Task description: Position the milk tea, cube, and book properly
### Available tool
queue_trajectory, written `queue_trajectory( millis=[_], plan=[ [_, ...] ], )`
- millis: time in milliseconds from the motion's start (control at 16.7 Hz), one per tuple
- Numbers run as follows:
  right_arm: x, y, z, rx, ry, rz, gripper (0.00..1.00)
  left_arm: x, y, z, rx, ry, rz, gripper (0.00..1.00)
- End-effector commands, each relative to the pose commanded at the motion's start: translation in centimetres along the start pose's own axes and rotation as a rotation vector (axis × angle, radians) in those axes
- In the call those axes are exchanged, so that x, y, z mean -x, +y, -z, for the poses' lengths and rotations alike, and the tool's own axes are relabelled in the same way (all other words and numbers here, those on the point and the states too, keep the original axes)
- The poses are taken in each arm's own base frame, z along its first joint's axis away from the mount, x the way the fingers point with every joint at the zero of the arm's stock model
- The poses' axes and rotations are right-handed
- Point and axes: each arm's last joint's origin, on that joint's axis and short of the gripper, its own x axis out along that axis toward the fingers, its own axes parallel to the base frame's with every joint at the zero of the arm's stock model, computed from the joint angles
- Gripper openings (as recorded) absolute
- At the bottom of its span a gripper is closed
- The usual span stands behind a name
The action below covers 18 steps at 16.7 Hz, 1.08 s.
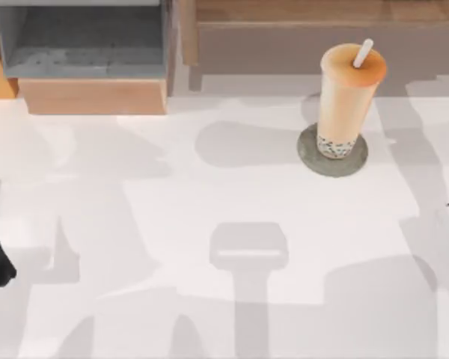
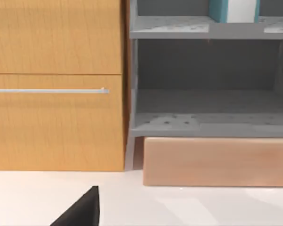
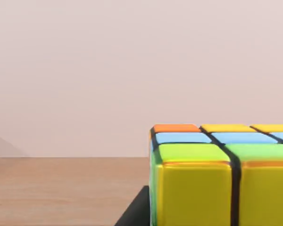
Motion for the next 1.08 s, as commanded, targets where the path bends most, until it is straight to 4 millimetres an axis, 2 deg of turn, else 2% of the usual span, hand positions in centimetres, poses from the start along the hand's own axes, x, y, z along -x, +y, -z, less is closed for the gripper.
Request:
queue_trajectory(
  millis=[180, 420, 540, 720, 900, 1080],
  plan=[
    [-1.2, 1.8, -1.3, -0.06, -0.034, -0.144, 0.0, 0.0, 0.0, 0.0, 0.0, 0.0, 0.0, 1.0],
    [-4.5, 2.7, -1.6, -0.092, -0.035, -0.212, 0.0, 0.0, 0.0, 0.0, 0.0, 0.0, 0.0, 1.0],
    [-6.4, 2.2, -1.0, -0.076, -0.024, -0.172, 0.0, 0.0, 0.0, 0.0, 0.0, 0.0, 0.0, 1.0],
    [-8.6, 0.3, 0.8, -0.019, 0.001, -0.048, 0.0, 0.0, 0.0, 0.0, 0.0, 0.0, 0.0, 1.0],
    [-9.6, -1.3, 2.0, 0.03, 0.022, 0.051, 0.0, 0.0, 0.0, 0.0, 0.0, 0.0, 0.0, 1.0],
    [-9.7, -1.4, 2.1, 0.033, 0.025, 0.055, 0.0, 0.0, 0.0, 0.0, 0.0, 0.0, 0.0, 1.0]
  ],
)
